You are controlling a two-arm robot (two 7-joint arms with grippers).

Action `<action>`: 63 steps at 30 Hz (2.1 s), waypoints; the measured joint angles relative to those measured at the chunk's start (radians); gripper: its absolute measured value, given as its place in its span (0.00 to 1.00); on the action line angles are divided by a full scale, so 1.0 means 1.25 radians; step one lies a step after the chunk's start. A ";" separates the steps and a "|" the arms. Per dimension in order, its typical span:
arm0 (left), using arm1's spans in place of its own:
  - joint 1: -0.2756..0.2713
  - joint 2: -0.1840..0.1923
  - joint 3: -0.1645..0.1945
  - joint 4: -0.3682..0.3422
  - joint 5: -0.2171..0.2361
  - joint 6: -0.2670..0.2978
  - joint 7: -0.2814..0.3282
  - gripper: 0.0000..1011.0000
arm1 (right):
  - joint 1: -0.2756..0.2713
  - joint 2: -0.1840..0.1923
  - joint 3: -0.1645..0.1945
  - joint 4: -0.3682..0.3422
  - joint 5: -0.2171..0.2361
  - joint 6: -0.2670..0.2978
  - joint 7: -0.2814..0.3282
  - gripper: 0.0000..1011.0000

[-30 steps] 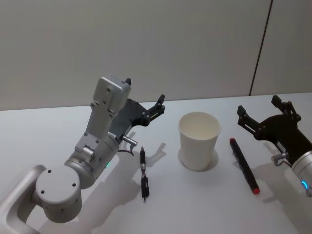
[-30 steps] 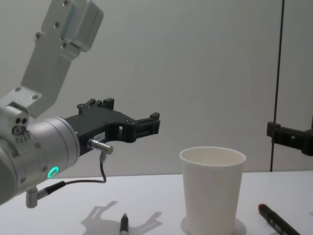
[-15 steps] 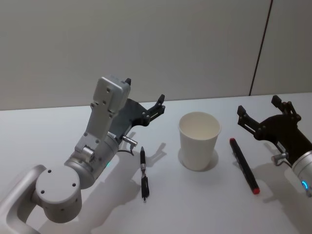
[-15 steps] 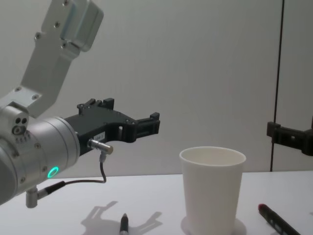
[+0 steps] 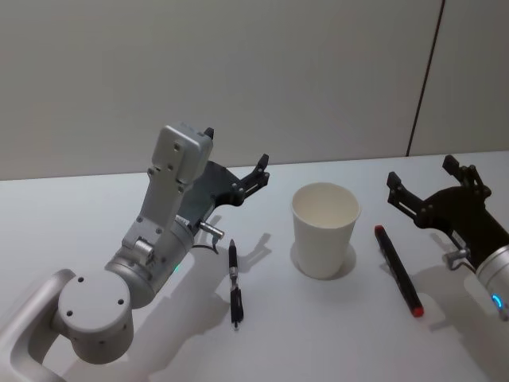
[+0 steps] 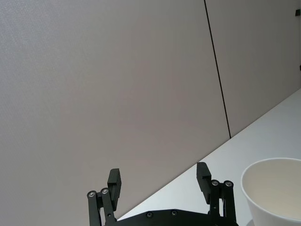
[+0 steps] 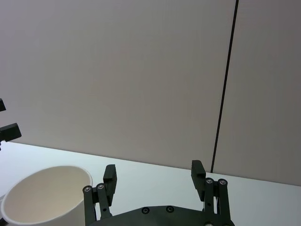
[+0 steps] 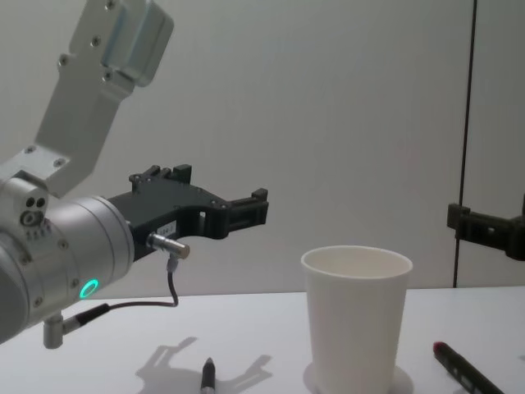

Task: Place the pen into the pen holder.

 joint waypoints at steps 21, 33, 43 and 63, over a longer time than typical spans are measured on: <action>0.000 0.000 0.000 0.000 0.000 0.000 0.000 0.99 | 0.066 -0.011 0.008 -0.011 0.005 0.237 0.024 0.99; 0.000 0.000 0.000 0.000 0.000 0.000 0.000 0.99 | 0.118 -0.023 -0.003 -0.004 -0.039 0.432 0.043 0.99; 0.000 0.000 0.000 0.000 0.000 0.000 0.000 0.99 | 0.152 -0.047 -0.014 0.019 -0.065 0.526 0.035 0.99; 0.000 0.000 0.000 0.000 0.000 0.000 0.000 0.99 | 0.182 -0.100 -0.033 0.064 -0.075 0.603 0.010 0.99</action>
